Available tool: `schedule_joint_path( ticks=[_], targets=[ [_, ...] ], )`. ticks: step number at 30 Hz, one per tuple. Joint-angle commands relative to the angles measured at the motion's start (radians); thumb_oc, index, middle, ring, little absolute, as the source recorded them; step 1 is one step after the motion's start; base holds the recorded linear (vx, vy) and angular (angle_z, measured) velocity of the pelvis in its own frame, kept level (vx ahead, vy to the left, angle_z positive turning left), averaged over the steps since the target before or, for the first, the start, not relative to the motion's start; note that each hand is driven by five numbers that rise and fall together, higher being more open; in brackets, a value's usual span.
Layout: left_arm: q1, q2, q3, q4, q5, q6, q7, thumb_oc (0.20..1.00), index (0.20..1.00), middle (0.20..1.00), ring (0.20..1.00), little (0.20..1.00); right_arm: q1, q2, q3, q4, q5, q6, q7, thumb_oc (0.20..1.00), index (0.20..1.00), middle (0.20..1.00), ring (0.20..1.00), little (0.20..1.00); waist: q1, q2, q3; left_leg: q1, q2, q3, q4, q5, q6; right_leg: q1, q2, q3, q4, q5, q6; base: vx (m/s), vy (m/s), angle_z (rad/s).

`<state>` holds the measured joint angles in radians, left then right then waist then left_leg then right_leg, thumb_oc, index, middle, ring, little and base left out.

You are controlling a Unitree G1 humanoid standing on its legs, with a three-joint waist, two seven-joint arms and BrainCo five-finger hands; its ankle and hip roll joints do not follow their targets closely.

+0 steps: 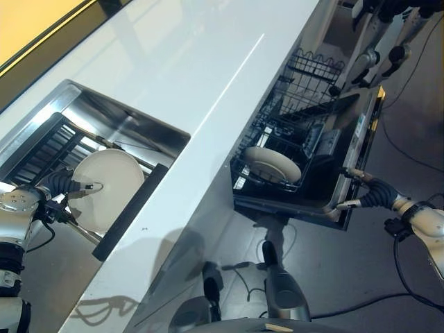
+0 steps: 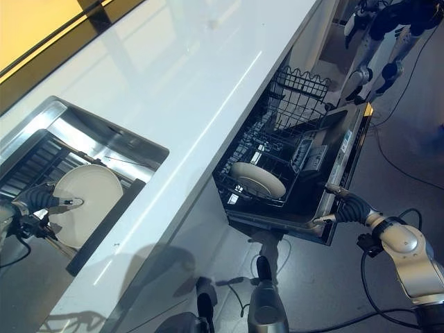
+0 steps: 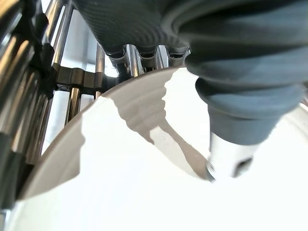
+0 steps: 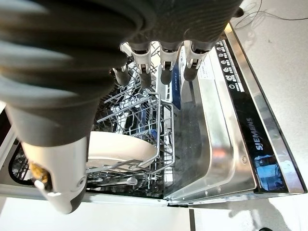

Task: Pick up plates and place into dishwasher.

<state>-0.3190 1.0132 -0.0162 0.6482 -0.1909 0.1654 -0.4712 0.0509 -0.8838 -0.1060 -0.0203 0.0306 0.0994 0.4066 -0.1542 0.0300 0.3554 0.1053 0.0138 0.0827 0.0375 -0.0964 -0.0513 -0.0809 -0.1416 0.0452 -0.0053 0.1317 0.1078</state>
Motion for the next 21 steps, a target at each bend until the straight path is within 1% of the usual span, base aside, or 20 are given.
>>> schedule_joint_path(
  ticks=[1, 14, 19, 21],
  targets=[
    [0.075, -0.008, -0.038, -0.106, -0.114, -0.040, -0.180, 0.200, 0.200, 0.200, 0.200, 0.200, -0.031, -0.058, -0.001, -0.023, 0.031, -0.045, -0.025, 1.000, 1.000, 1.000, 1.000, 1.000, -0.005, -0.002, -0.064, -0.120, -0.019, -0.010, 0.062, 0.062, 0.034, -0.010, -0.045, 0.013, 0.151, -0.090, 0.060, 0.00, 0.000, 0.00],
    [0.085, 0.003, -0.018, -0.104, -0.117, -0.066, -0.170, 0.200, 0.200, 0.200, 0.200, 0.200, -0.003, -0.047, -0.018, -0.026, 0.038, -0.063, -0.026, 1.000, 1.000, 1.000, 1.000, 1.000, -0.001, -0.005, -0.088, -0.105, -0.017, -0.013, 0.041, 0.065, 0.035, 0.006, -0.035, 0.006, 0.142, -0.099, 0.058, 0.00, 0.000, 0.00],
    [0.099, 0.017, 0.005, -0.131, -0.147, -0.095, -0.178, 0.200, 0.200, 0.200, 0.200, 0.200, 0.014, -0.036, -0.028, -0.028, 0.038, -0.076, -0.030, 1.000, 1.000, 1.000, 1.000, 1.000, 0.009, -0.006, -0.109, -0.097, -0.014, -0.019, 0.036, 0.063, 0.032, 0.023, -0.032, -0.005, 0.131, -0.104, 0.055, 0.00, -0.028, 0.06],
    [0.113, 0.019, 0.021, -0.153, -0.156, -0.110, -0.159, 0.200, 0.200, 0.200, 0.200, 0.200, 0.017, -0.031, -0.029, -0.028, 0.036, -0.079, -0.030, 1.000, 1.000, 1.000, 1.000, 1.000, 0.015, -0.007, -0.117, -0.092, -0.013, -0.023, 0.034, 0.062, 0.031, 0.030, -0.030, -0.012, 0.125, -0.105, 0.054, 0.00, -0.035, 0.06]
  ],
)
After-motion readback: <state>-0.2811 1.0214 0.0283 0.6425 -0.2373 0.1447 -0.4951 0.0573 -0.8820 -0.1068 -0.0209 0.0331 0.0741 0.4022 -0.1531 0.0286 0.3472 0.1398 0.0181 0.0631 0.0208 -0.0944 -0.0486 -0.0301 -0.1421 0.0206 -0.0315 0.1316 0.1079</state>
